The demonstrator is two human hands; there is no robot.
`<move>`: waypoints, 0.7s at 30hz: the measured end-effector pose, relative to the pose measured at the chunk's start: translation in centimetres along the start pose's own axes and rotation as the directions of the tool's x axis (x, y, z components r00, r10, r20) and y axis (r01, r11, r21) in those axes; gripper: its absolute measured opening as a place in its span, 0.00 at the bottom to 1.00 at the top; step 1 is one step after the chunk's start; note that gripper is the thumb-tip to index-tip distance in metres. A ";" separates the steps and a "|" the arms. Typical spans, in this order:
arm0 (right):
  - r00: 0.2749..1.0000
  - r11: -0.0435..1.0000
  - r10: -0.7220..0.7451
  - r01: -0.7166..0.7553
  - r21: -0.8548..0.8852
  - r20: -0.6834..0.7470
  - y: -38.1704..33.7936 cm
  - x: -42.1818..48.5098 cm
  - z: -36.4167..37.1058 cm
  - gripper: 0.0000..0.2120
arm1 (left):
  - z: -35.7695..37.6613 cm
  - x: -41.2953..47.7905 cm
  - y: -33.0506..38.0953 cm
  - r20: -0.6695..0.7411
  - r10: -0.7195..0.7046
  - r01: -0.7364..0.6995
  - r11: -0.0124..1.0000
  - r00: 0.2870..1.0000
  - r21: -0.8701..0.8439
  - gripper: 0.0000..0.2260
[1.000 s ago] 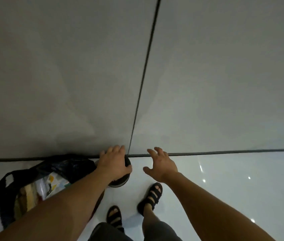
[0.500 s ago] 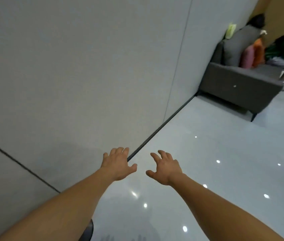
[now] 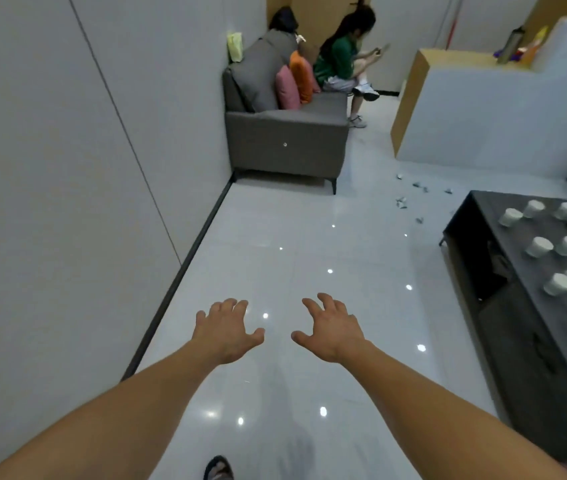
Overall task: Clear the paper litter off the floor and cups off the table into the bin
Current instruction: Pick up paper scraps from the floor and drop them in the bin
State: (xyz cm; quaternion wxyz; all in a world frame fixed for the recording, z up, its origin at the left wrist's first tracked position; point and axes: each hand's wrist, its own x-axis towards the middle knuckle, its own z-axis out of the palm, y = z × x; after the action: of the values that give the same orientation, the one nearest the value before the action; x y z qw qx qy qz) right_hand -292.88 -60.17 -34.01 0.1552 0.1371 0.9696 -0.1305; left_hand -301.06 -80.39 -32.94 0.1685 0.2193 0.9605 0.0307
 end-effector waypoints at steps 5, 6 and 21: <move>0.988 0.987 0.154 -0.155 0.050 0.022 7.6 3.4 -1.1 0.38 | -0.5 8.1 6.4 0.028 0.146 -0.147 0.989 0.989 0.028 0.35; 0.984 0.983 0.175 -0.176 0.054 0.022 8.9 4.6 -1.6 0.38 | -0.7 10.0 7.4 0.036 0.166 -0.167 0.986 0.985 0.027 0.35; 0.886 0.876 0.464 -0.455 0.162 -0.021 27.5 21.5 -13.6 0.37 | -8.7 38.8 25.5 0.112 0.450 -0.460 0.883 0.886 0.092 0.35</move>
State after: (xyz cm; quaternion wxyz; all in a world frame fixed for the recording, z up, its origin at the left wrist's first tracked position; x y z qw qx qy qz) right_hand -307.77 -25.79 -34.53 0.1422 0.3784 0.9006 -0.1598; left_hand -326.38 -40.48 -33.45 0.1856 0.4492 0.8740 0.0039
